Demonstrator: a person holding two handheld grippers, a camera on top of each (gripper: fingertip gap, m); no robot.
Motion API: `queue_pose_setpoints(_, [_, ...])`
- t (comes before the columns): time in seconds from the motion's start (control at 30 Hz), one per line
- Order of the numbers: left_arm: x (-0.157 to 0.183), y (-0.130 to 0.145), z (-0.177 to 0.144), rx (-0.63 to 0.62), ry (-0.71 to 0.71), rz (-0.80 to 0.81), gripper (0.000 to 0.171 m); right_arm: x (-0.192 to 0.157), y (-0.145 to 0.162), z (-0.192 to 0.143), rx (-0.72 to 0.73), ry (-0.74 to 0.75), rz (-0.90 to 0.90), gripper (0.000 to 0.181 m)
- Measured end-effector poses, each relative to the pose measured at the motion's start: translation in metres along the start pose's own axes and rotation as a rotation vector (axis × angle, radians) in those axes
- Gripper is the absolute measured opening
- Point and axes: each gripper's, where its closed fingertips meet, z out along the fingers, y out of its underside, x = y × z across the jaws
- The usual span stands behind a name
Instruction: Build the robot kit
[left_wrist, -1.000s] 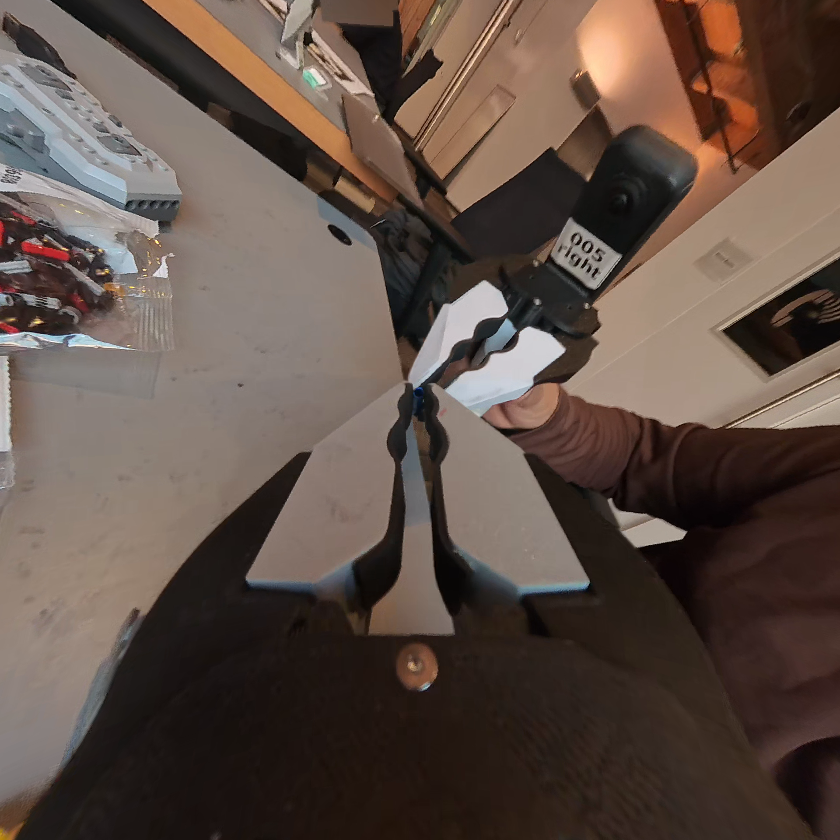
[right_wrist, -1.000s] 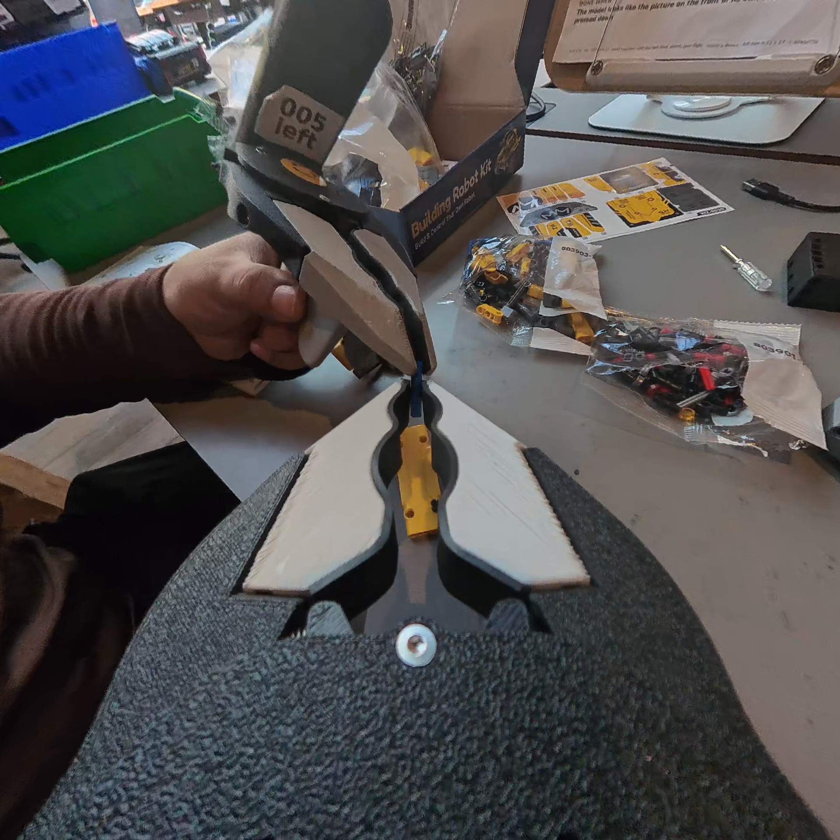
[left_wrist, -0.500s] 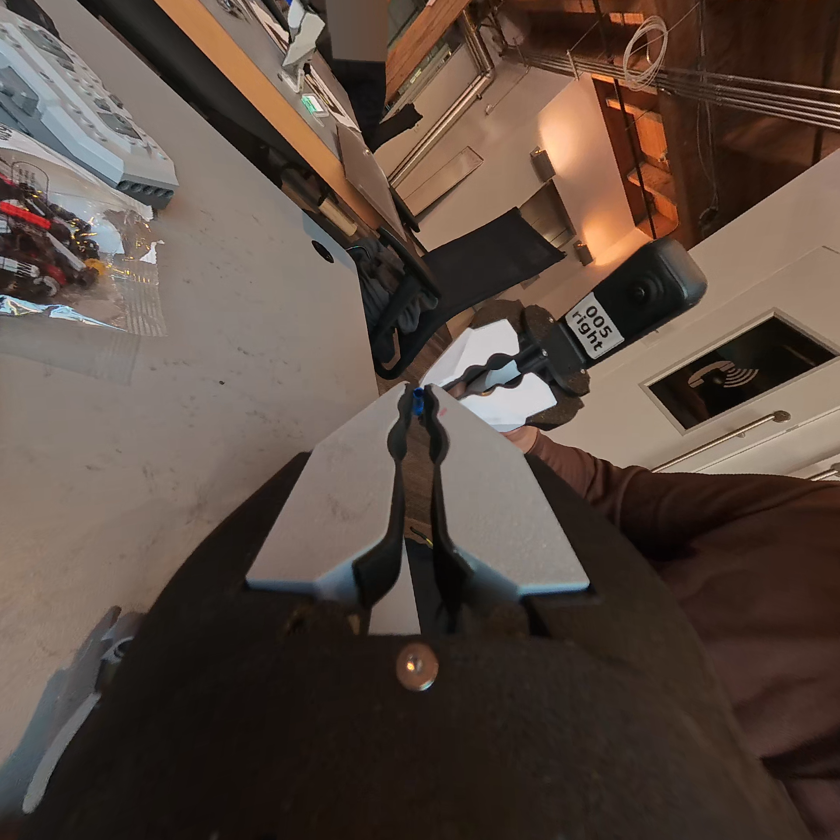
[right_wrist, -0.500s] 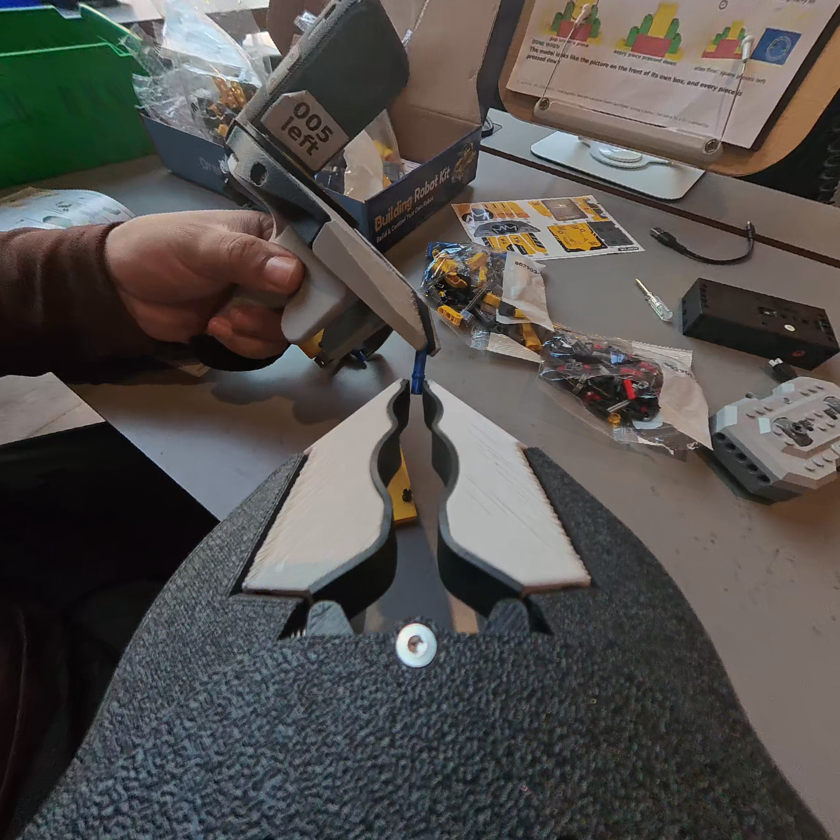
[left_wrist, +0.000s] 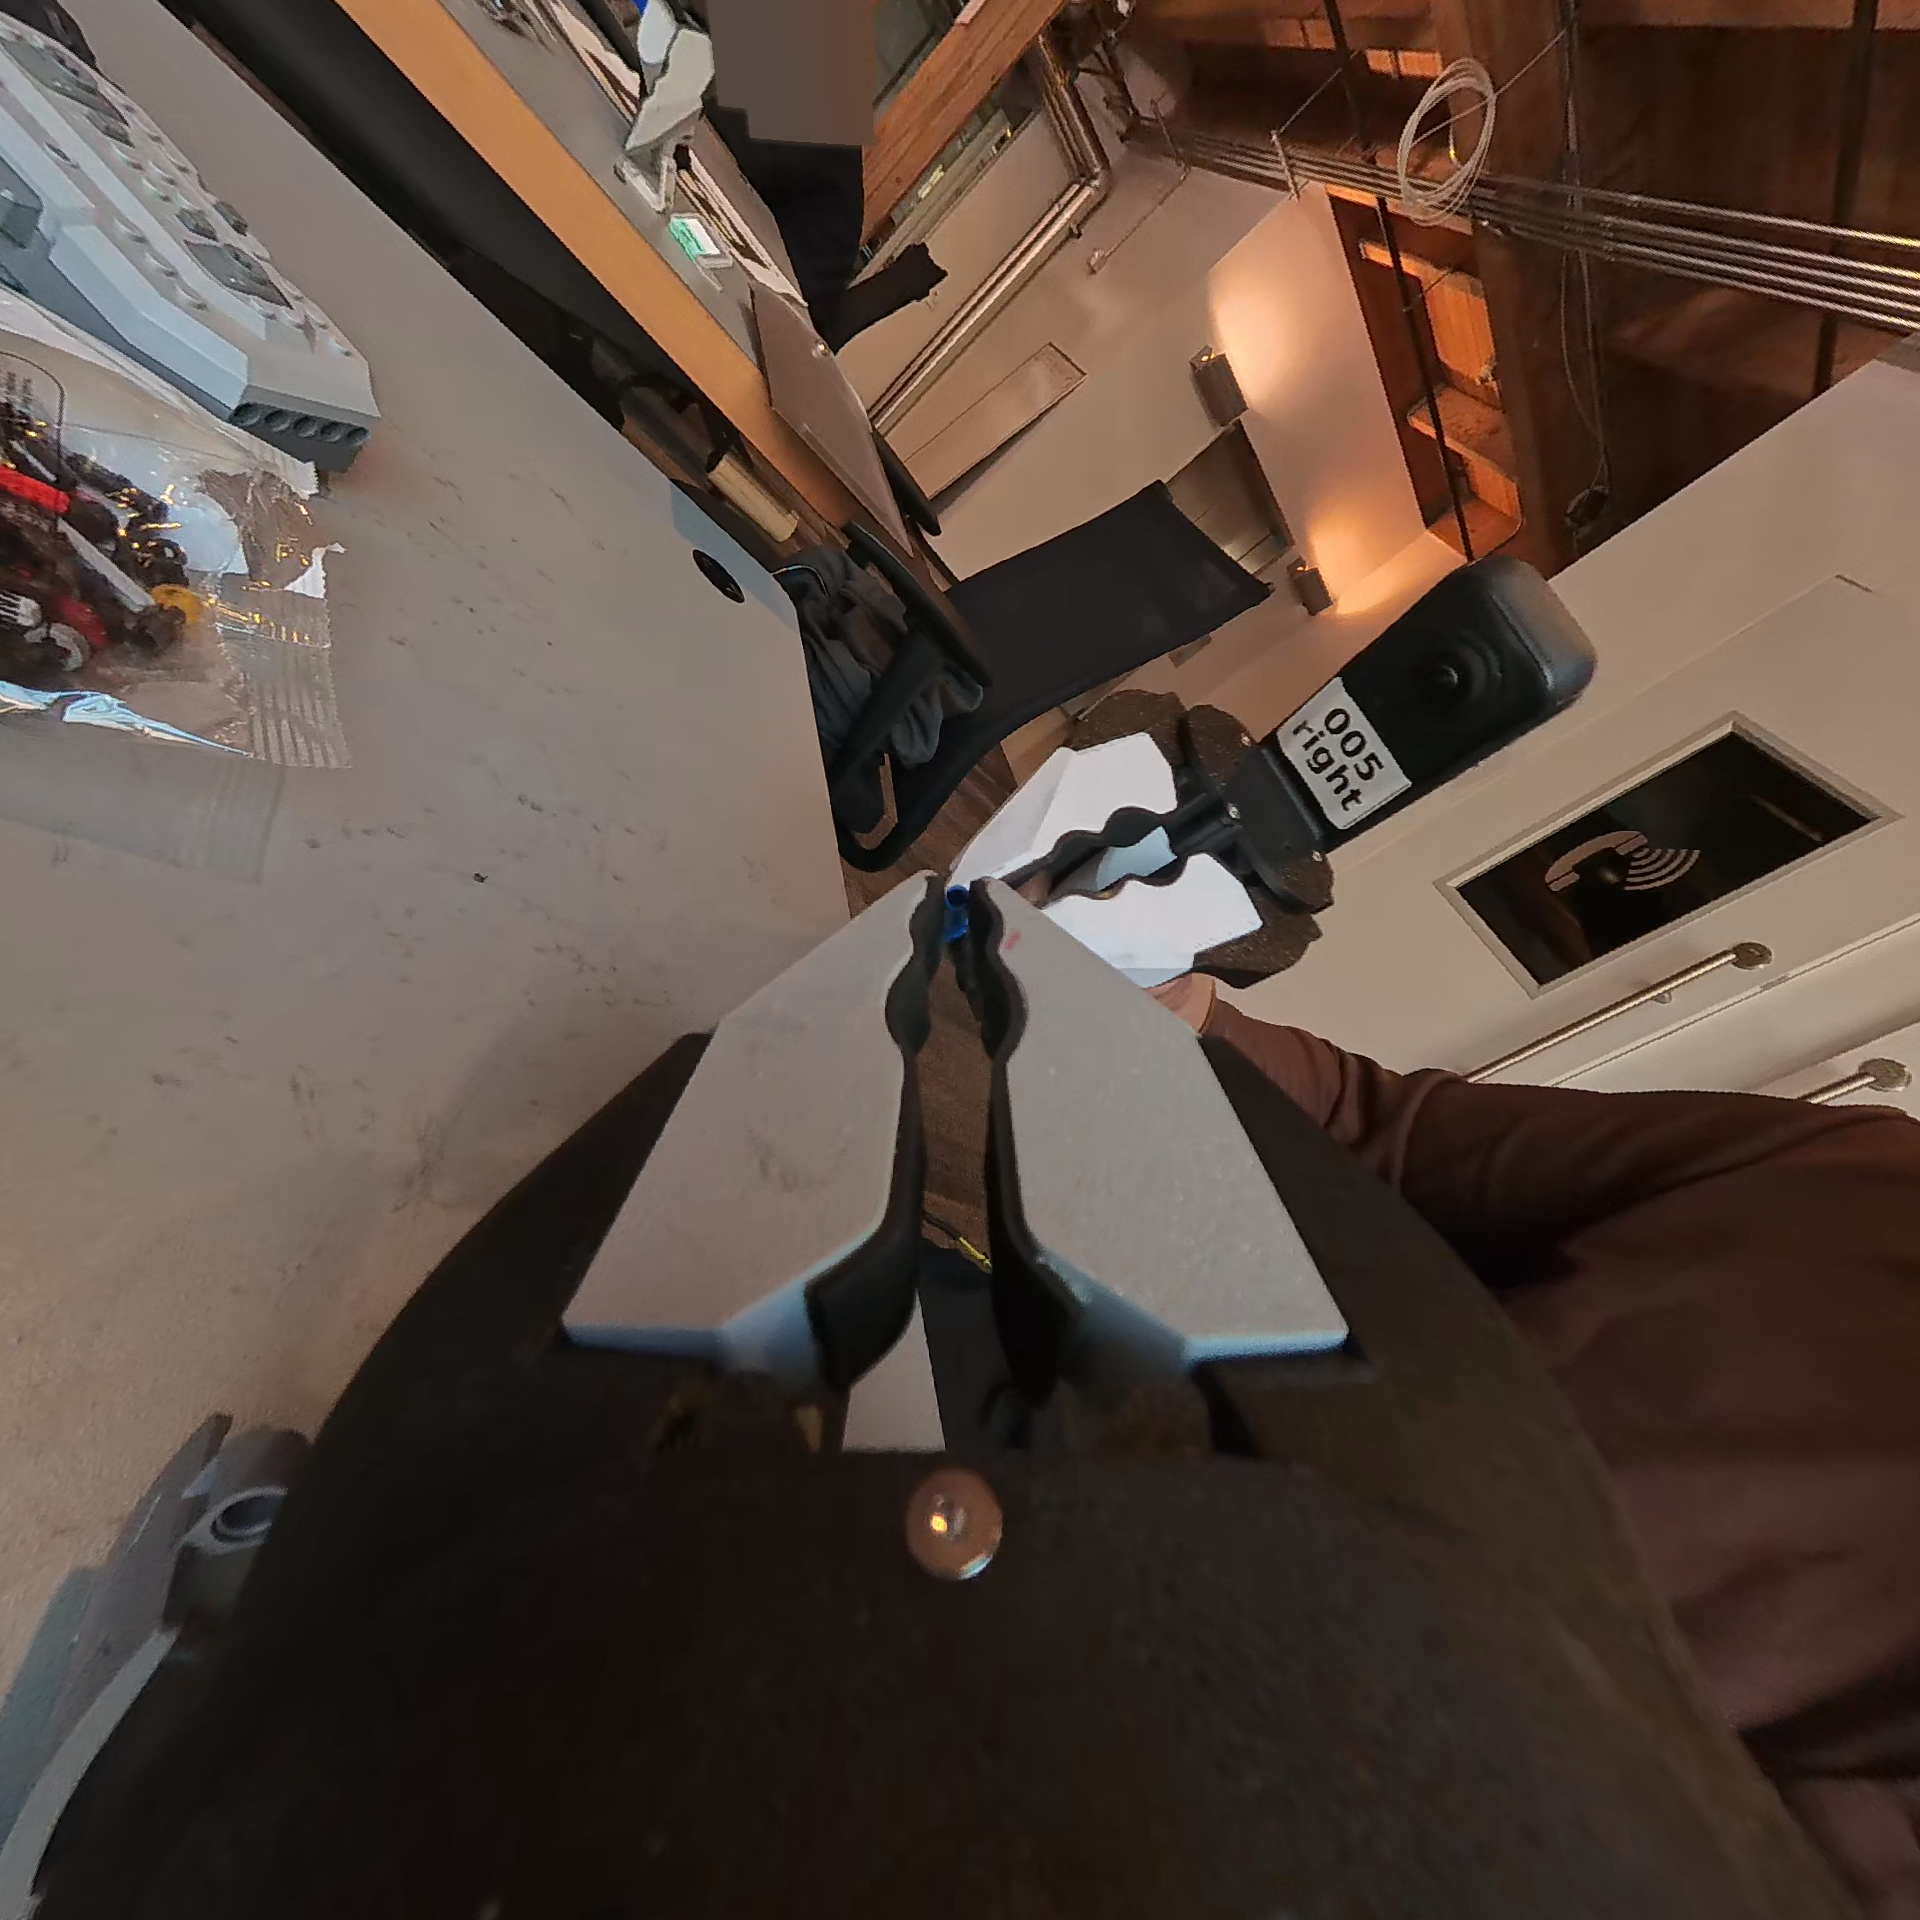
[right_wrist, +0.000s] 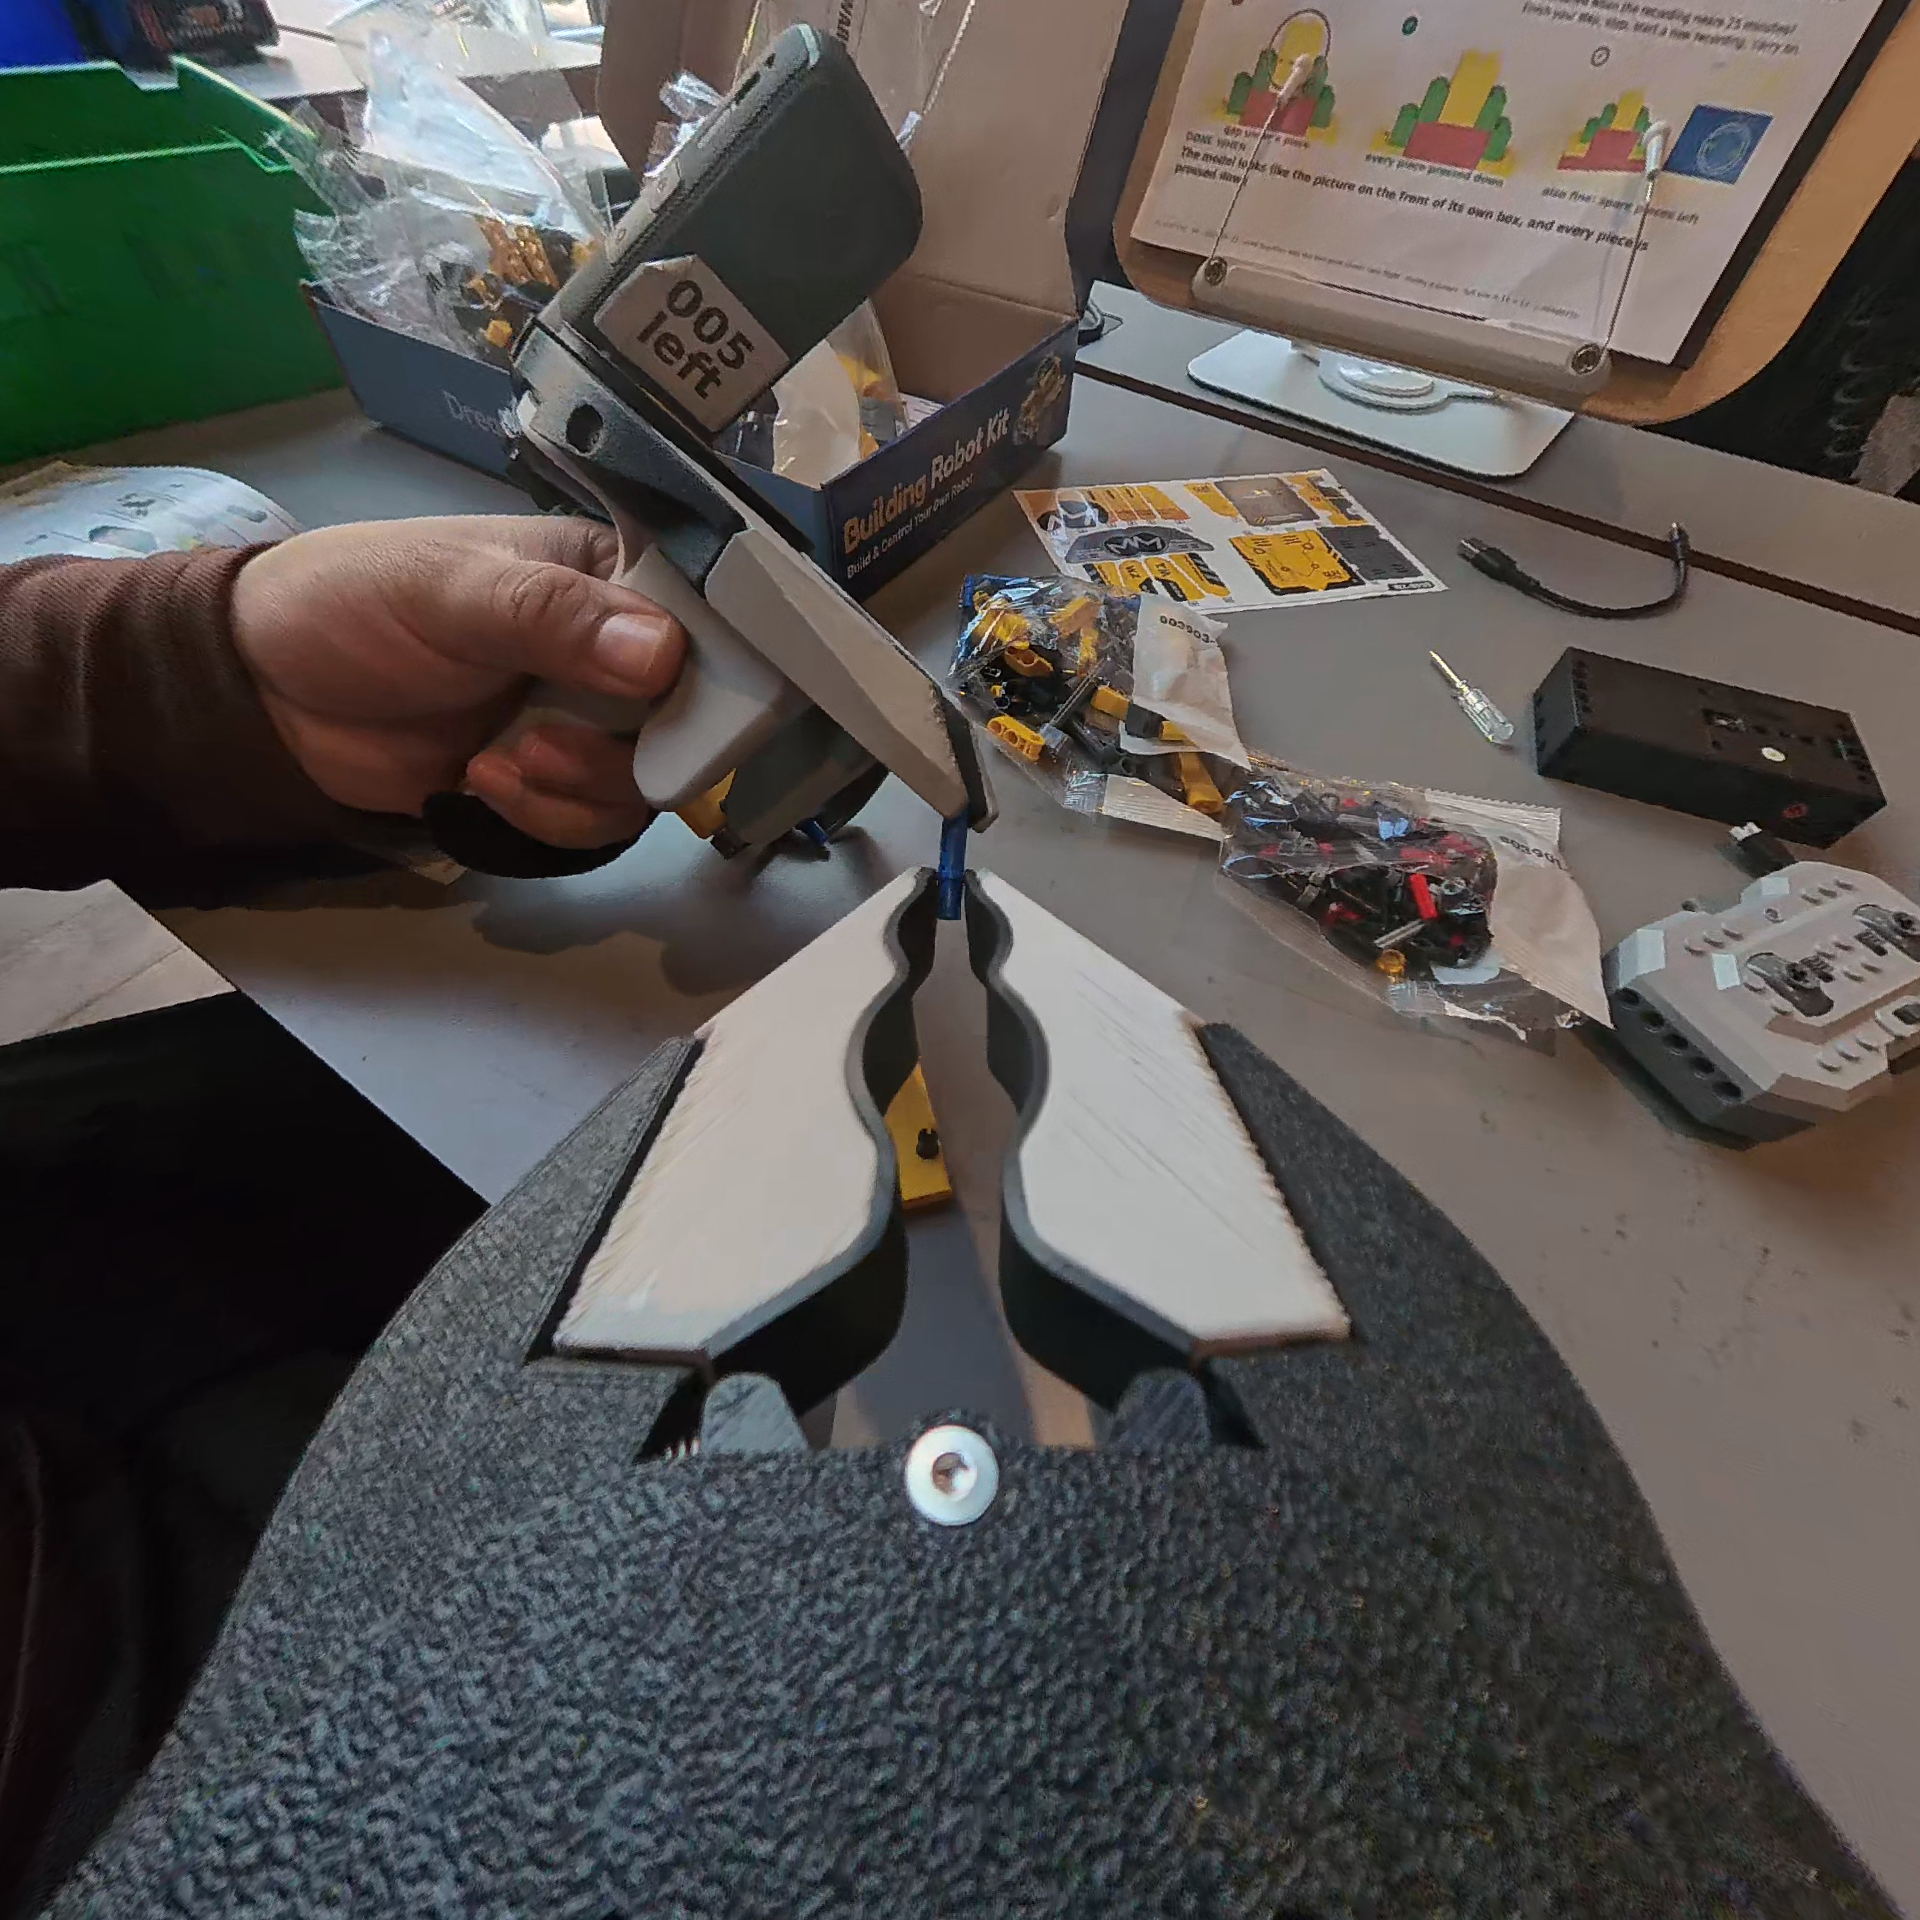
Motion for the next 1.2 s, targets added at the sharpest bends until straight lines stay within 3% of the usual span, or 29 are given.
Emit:
queue_pose_setpoints(0.2, [0.001,0.002,0.000,-0.048,-0.034,0.082,0.002,0.001,0.001,-0.006,-0.004,-0.045,0.044,0.004])
queue_pose_setpoints(0.27, [-0.008,0.000,-0.006,-0.097,-0.149,0.231,0.018,0.005,0.006,-0.015,-0.023,-0.051,0.066,0.004])
queue_pose_setpoints(0.37, [-0.020,0.012,-0.013,-0.265,-0.323,0.550,0.032,0.011,0.023,-0.036,-0.059,-0.063,0.092,0.004])
queue_pose_setpoints(0.47, [-0.027,0.035,-0.010,-0.421,-0.365,0.737,0.037,0.014,0.043,-0.059,-0.082,-0.077,0.124,0.004])
queue_pose_setpoints(0.6, [-0.044,0.071,-0.009,-0.680,-0.335,0.761,0.046,0.016,0.064,-0.083,-0.104,-0.108,0.157,0.005])
queue_pose_setpoints(0.77, [-0.068,0.081,-0.016,-0.931,-0.431,0.810,0.046,0.012,0.082,-0.105,-0.075,-0.141,0.207,0.005])
queue_pose_setpoints(0.83, [-0.069,0.086,-0.015,-0.999,-0.419,0.796,0.036,0.010,0.089,-0.111,-0.062,-0.153,0.235,0.005])
queue_pose_setpoints(0.93, [-0.069,0.086,-0.008,-0.995,-0.439,0.769,0.024,0.002,0.099,-0.115,-0.051,-0.193,0.279,0.005])
queue_pose_setpoints(1.1, [-0.049,0.101,0.013,-0.845,-0.478,0.440,0.024,-0.009,0.105,-0.119,-0.045,-0.222,0.264,0.005])
queue_pose_setpoints(1.2, [-0.044,0.107,0.011,-0.776,-0.580,0.456,0.034,-0.011,0.106,-0.121,-0.034,-0.224,0.249,0.005])
